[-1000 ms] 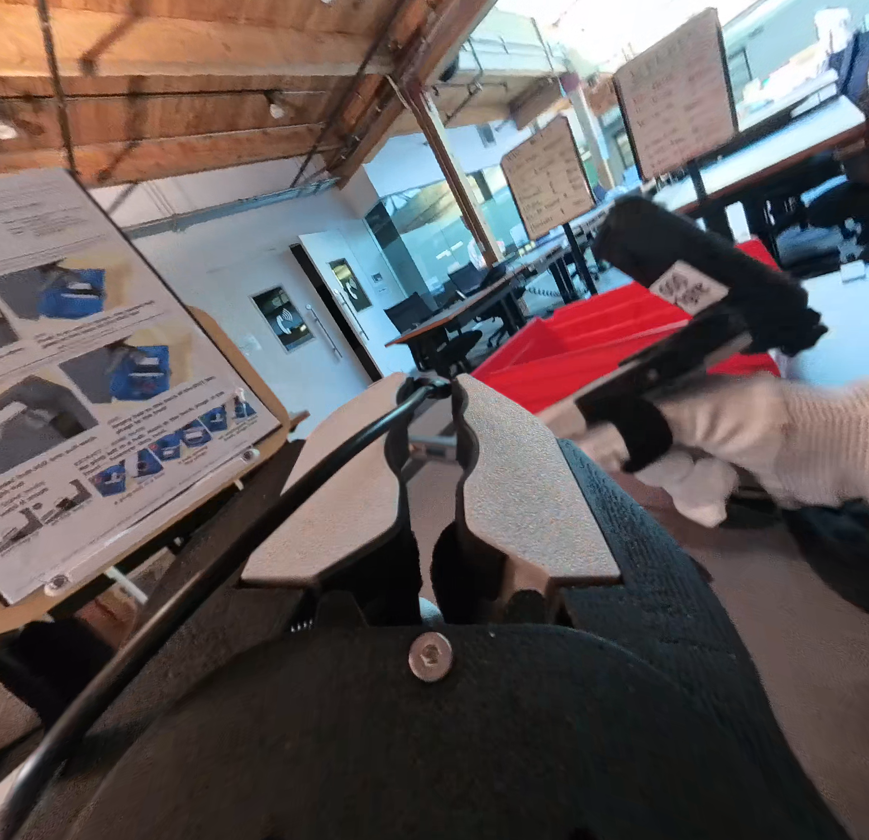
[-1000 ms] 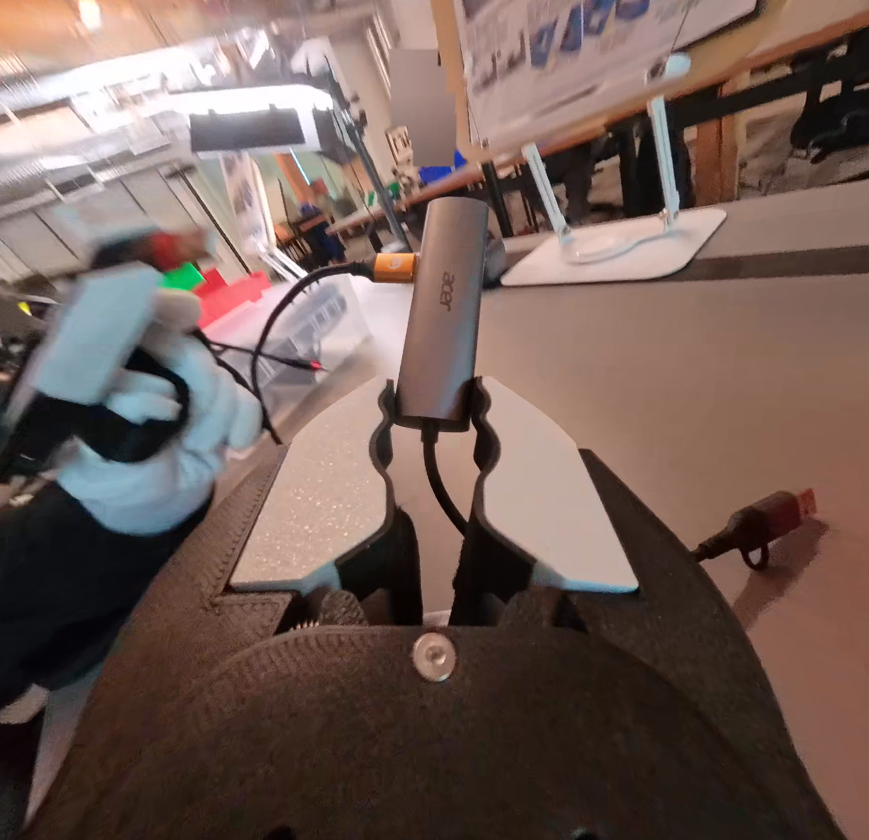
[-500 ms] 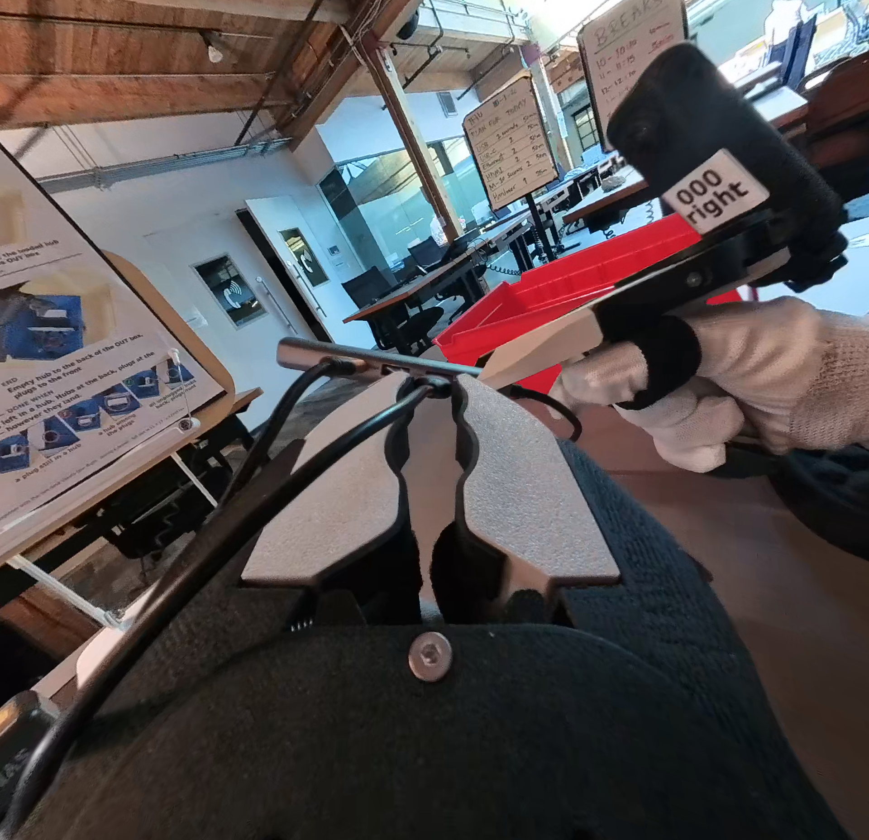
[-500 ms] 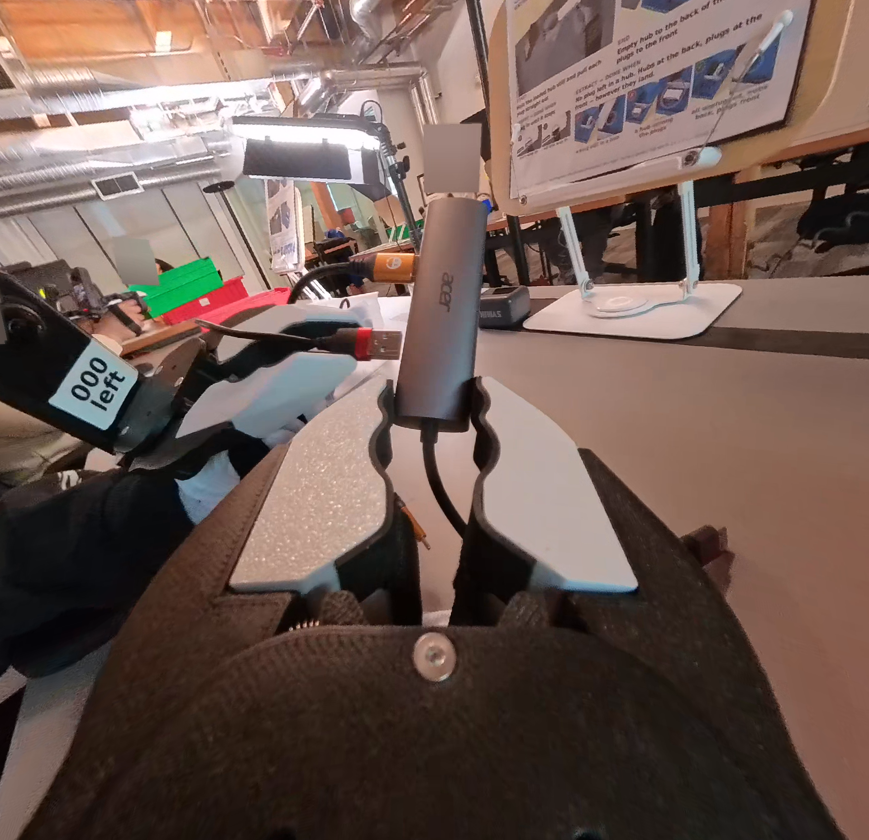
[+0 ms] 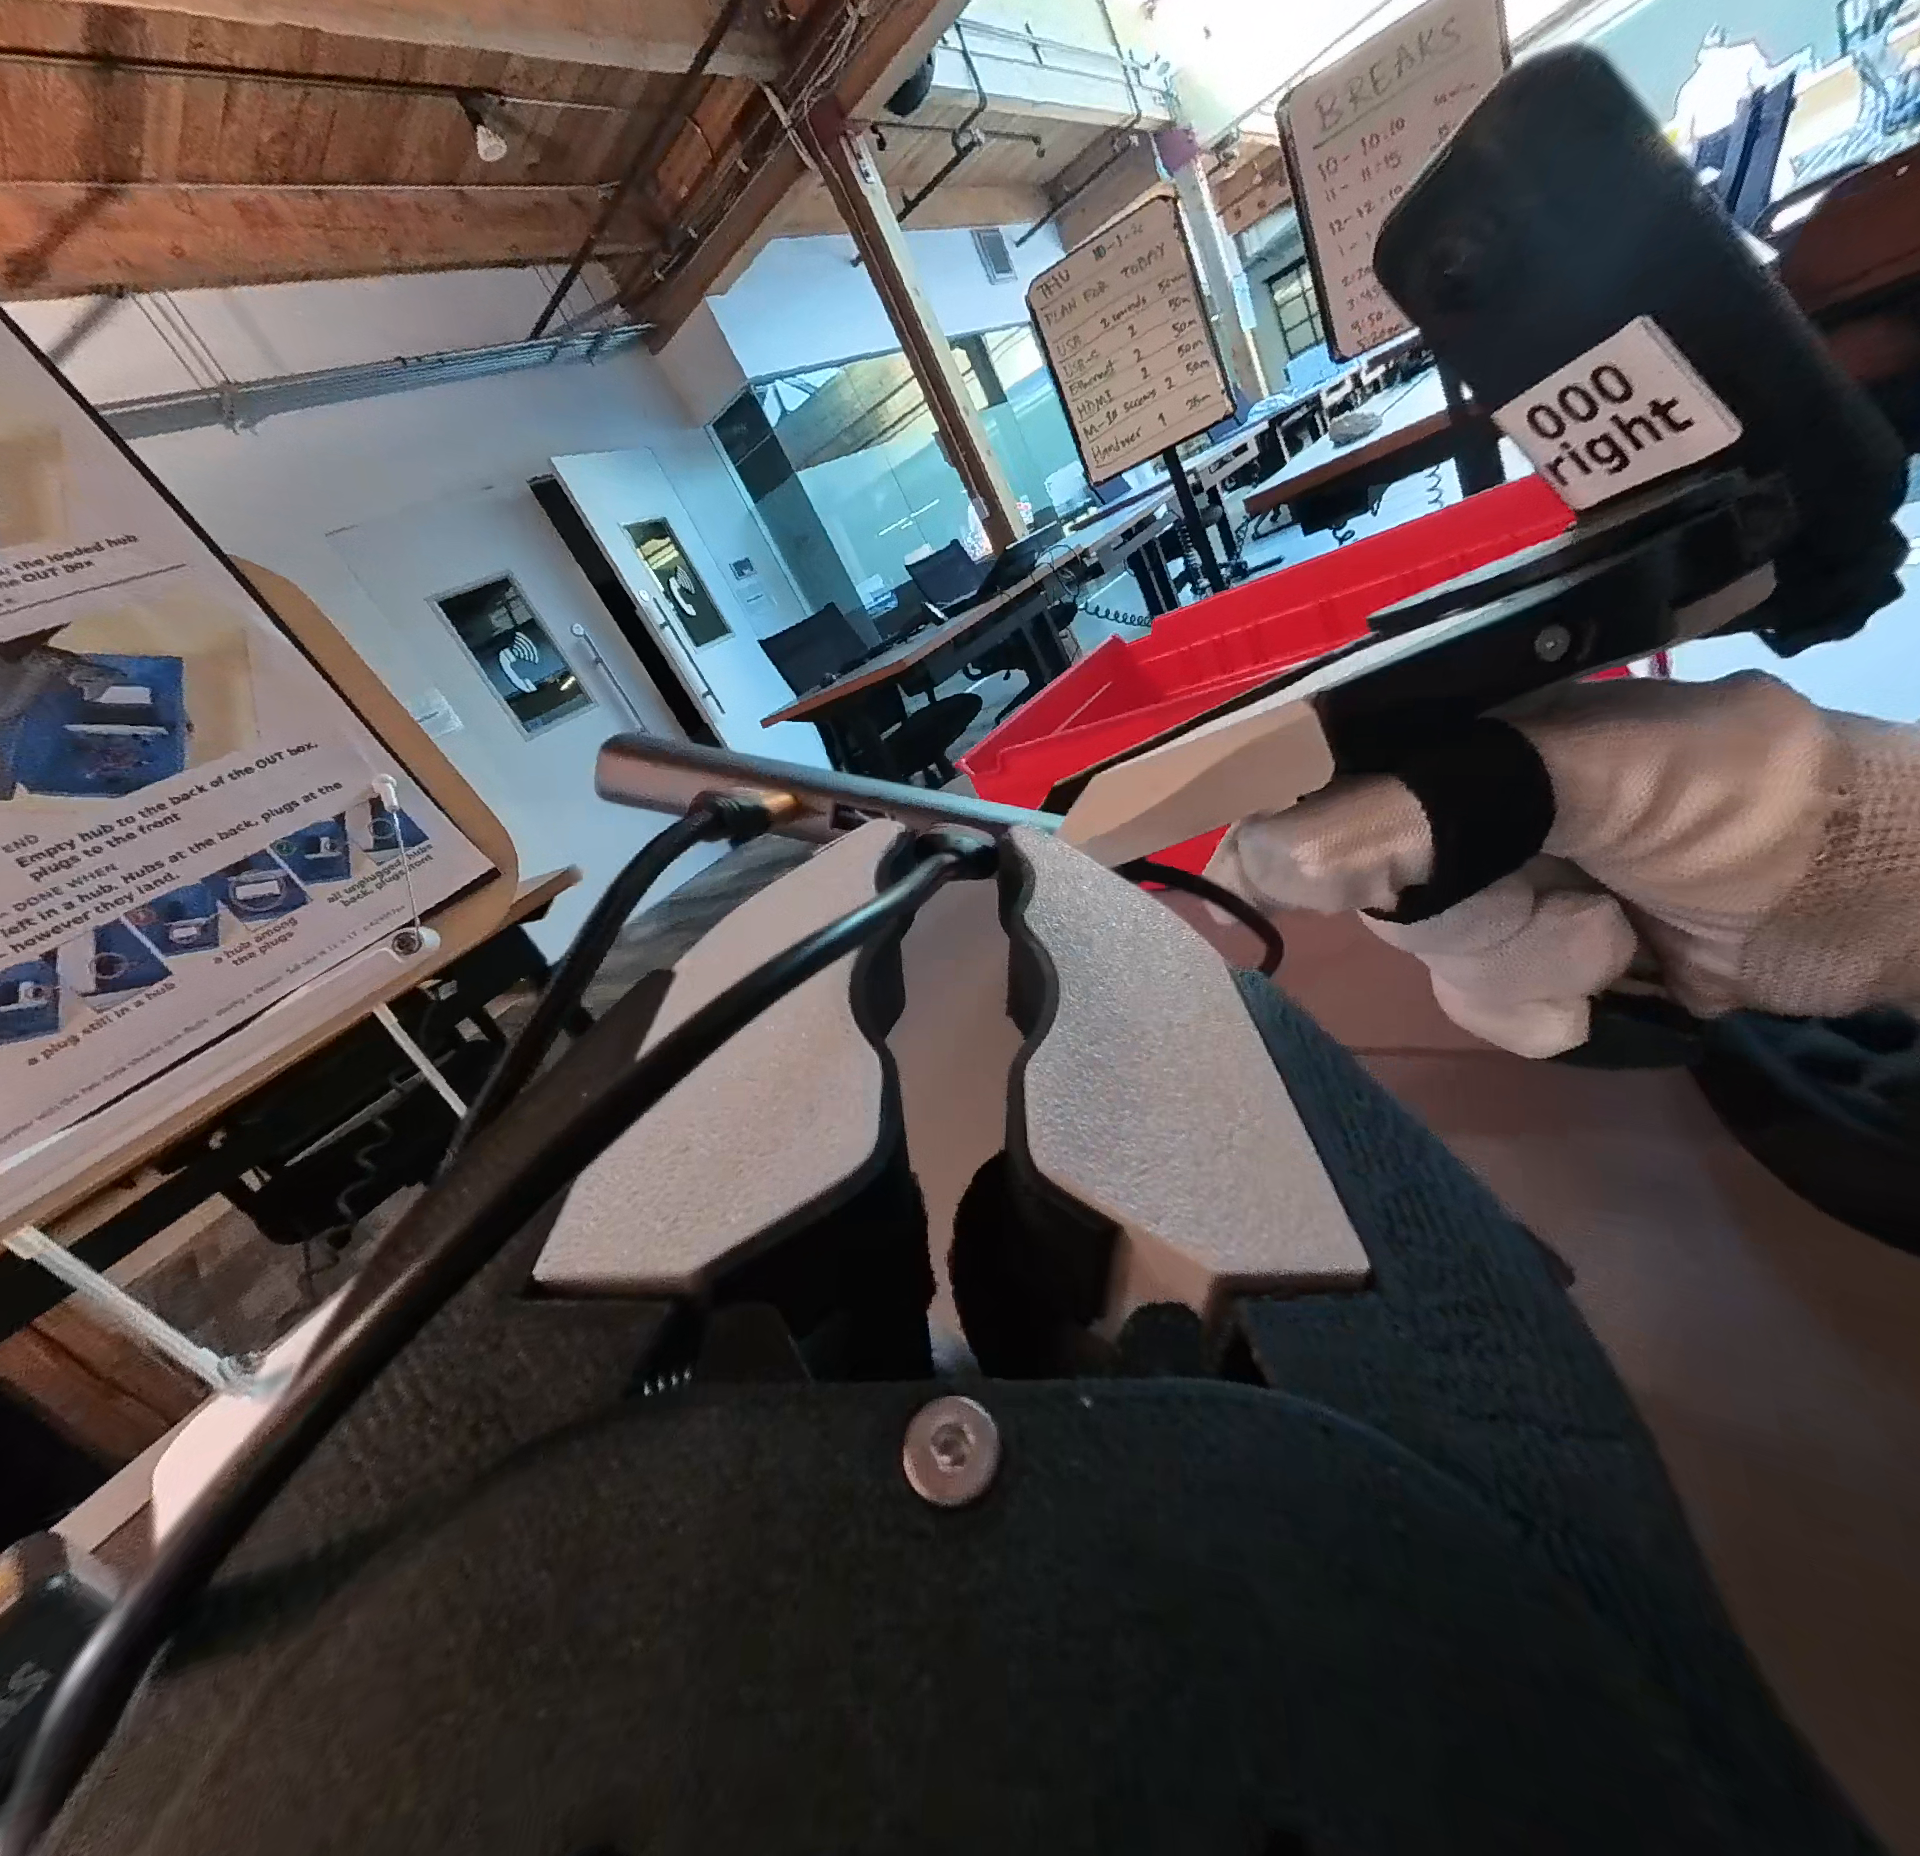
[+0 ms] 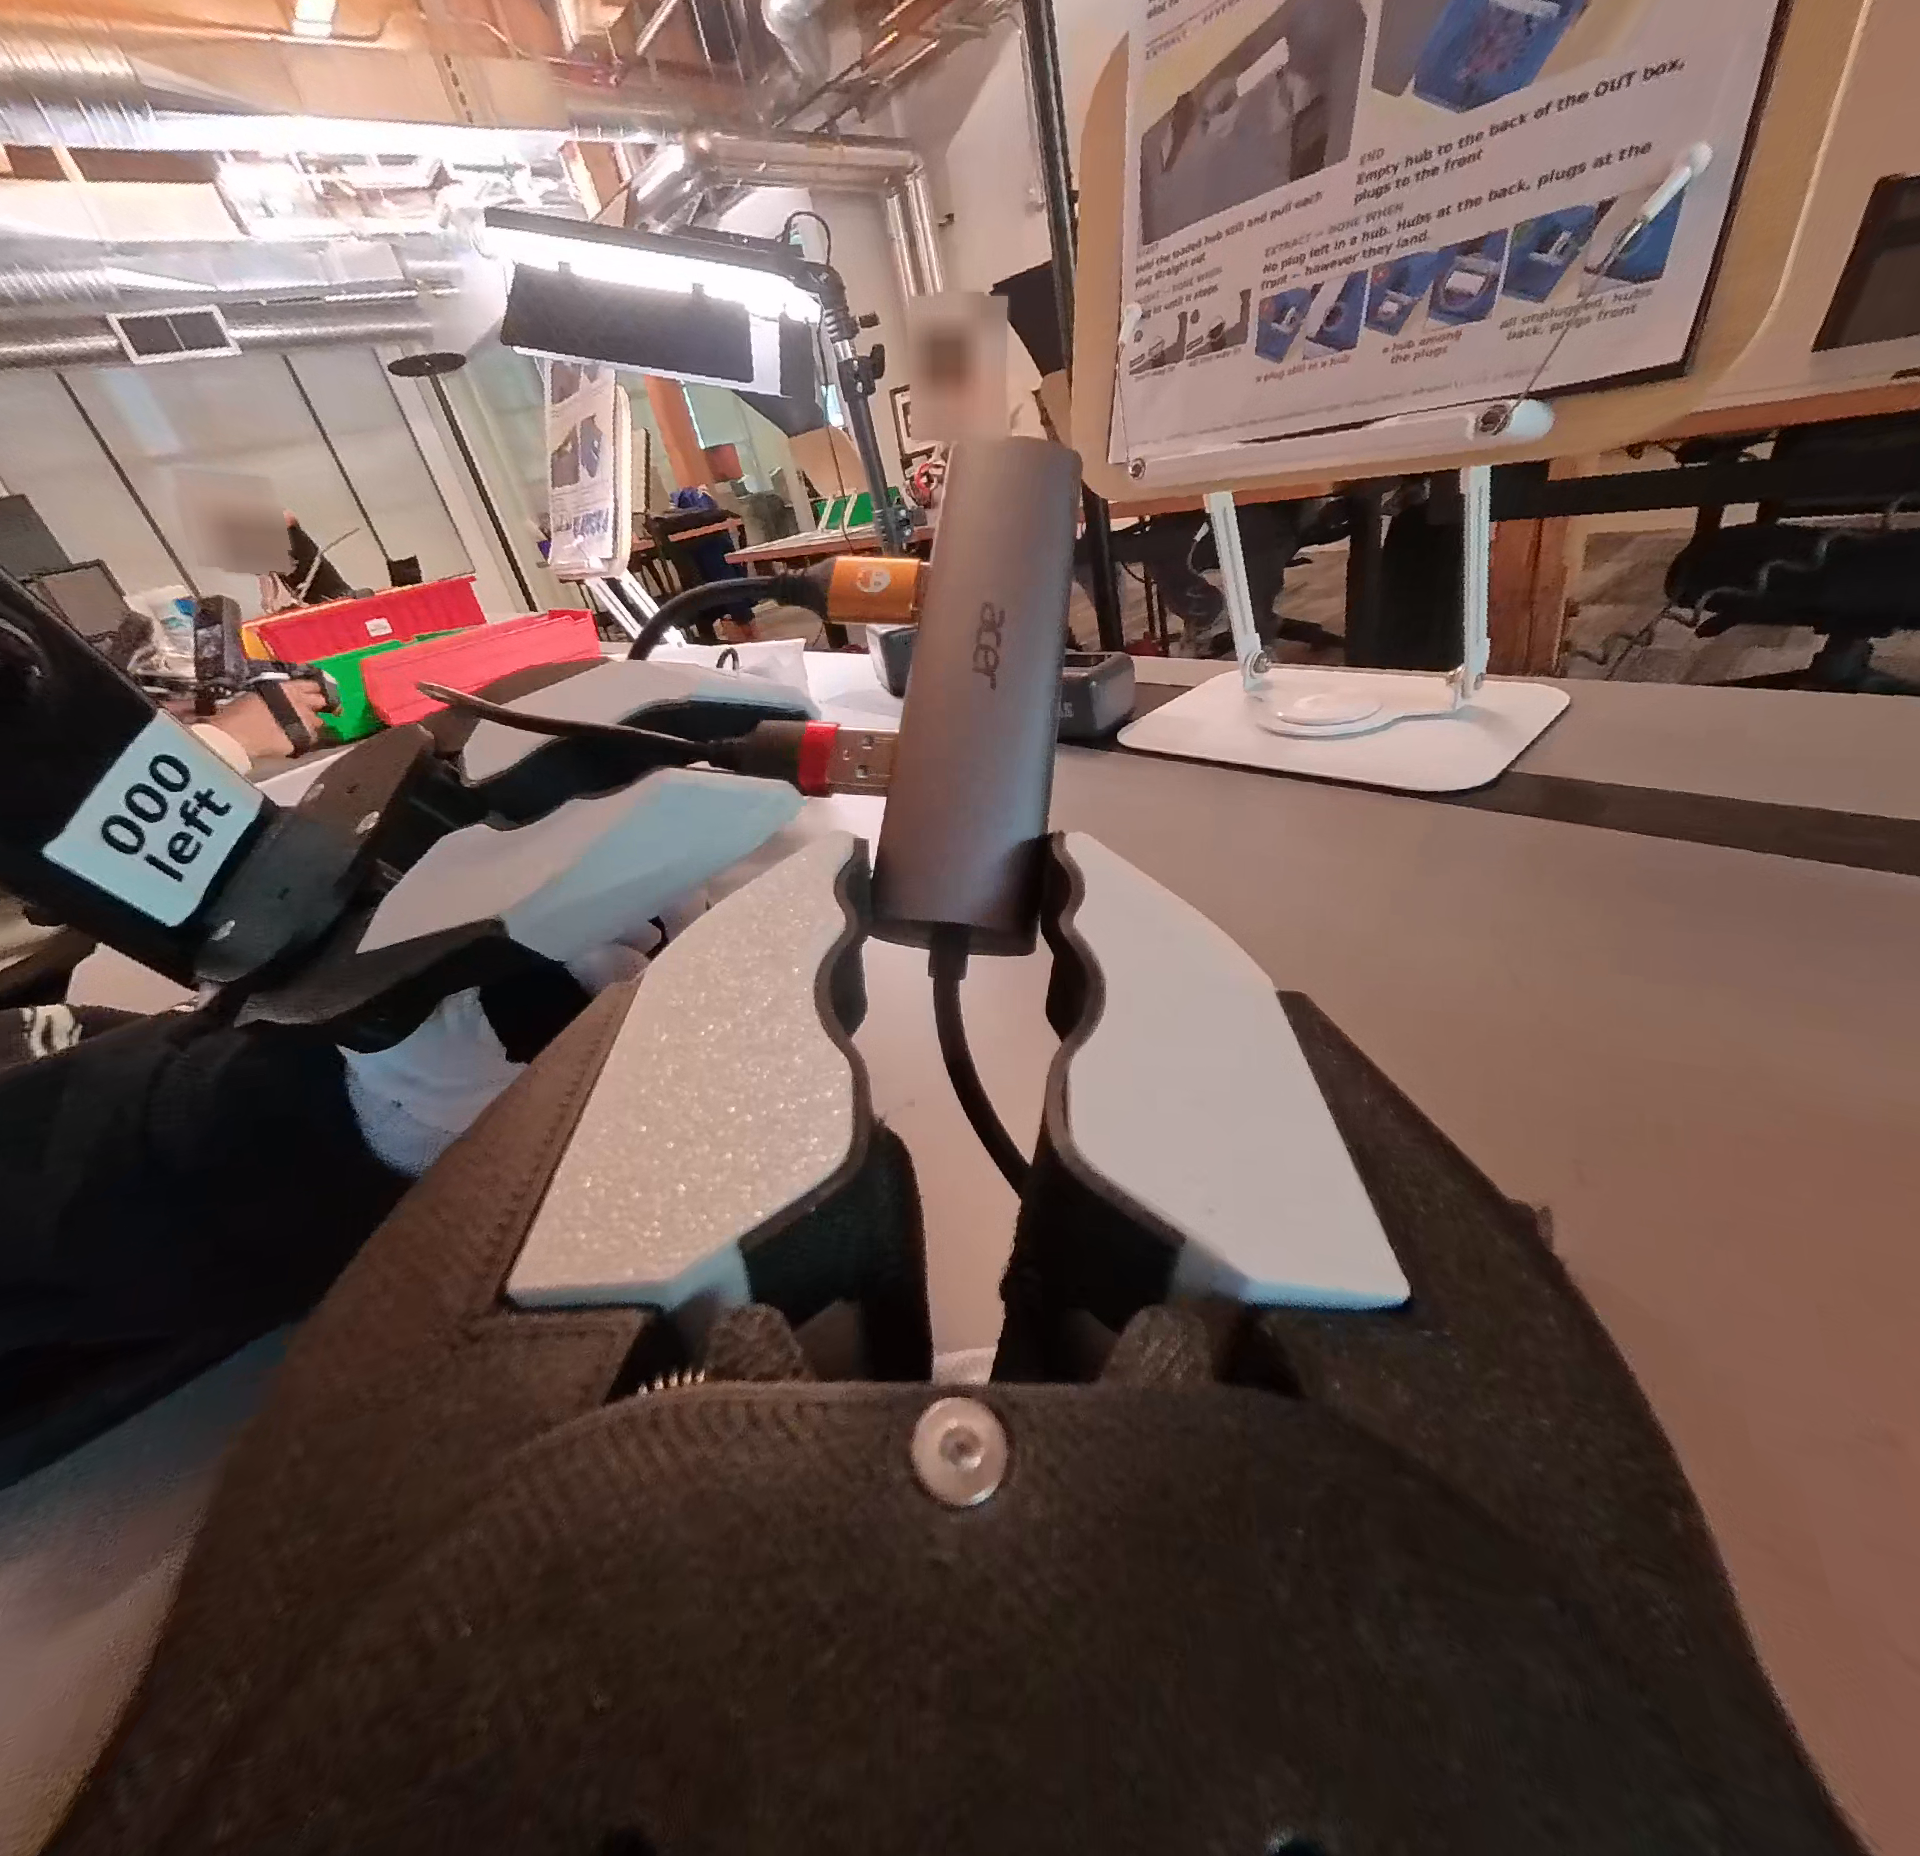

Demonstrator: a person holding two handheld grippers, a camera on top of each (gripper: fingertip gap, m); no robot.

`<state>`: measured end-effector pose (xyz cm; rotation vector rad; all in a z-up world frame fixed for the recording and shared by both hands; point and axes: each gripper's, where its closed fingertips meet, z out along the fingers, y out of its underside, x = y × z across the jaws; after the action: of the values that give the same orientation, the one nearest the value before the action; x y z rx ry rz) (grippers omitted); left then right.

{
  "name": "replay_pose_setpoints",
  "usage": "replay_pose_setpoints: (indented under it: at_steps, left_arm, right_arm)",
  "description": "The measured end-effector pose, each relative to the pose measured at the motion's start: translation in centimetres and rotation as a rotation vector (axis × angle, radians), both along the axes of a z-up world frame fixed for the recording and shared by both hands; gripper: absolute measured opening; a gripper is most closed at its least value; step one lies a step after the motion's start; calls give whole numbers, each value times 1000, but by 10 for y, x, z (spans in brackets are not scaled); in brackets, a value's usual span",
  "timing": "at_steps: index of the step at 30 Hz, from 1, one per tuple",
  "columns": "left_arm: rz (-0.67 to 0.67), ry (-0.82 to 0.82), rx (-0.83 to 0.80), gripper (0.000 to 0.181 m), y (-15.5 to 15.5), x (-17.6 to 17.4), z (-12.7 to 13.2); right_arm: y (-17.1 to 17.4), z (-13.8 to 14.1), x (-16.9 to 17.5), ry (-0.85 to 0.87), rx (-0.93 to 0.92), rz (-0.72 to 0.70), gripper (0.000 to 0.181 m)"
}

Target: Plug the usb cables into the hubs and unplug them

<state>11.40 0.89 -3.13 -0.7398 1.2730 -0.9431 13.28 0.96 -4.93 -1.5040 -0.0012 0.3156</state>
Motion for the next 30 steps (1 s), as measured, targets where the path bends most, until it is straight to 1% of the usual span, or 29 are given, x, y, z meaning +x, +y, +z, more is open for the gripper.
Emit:
replay_pose_setpoints:
  at_steps: [4, 8, 11, 14, 17, 21, 23, 26, 28, 29, 30]
  left_arm:
    - [51, 2, 88, 15, -1, 0, 0]
    - [28, 24, 25, 15, -1, 0, 0]
    - [57, 24, 33, 15, 0, -1, 1]
    - [38, 37, -65, 14, 2, 0, 0]
    - [61, 46, -96, 15, 4, 1, -4]
    - [87, 32, -35, 15, 2, 1, -3]
    - [65, 22, -36, 14, 1, -1, 0]
    - [17, 0, -6, 14, -3, -5, 7]
    - [25, 12, 21, 14, -3, -5, 6]
    - [30, 22, 49, 14, -4, -4, 3]
    - [26, 35, 73, 14, -6, -3, 0]
  right_arm:
    - [-2, 2, -1, -57, 15, -16, 32]
    - [-2, 2, -1, -140, 16, -54, 32]
    - [-1, 2, -3, -222, 11, -93, 32]
    - [-2, 5, -2, -199, 29, -94, 32]
    - [-1, 3, 0, -244, 14, -134, 32]
    - [-1, 2, -1, -222, 14, -119, 32]
    - [-2, 4, -3, -239, 21, -114, 32]
    - [-4, 9, -7, -164, 55, -36, 32]
    - [-3, 7, -7, -135, 44, -1, 33]
    - [-2, 4, -8, -131, 28, 14, 34]
    - [0, 2, -9, -125, 16, 28, 41]
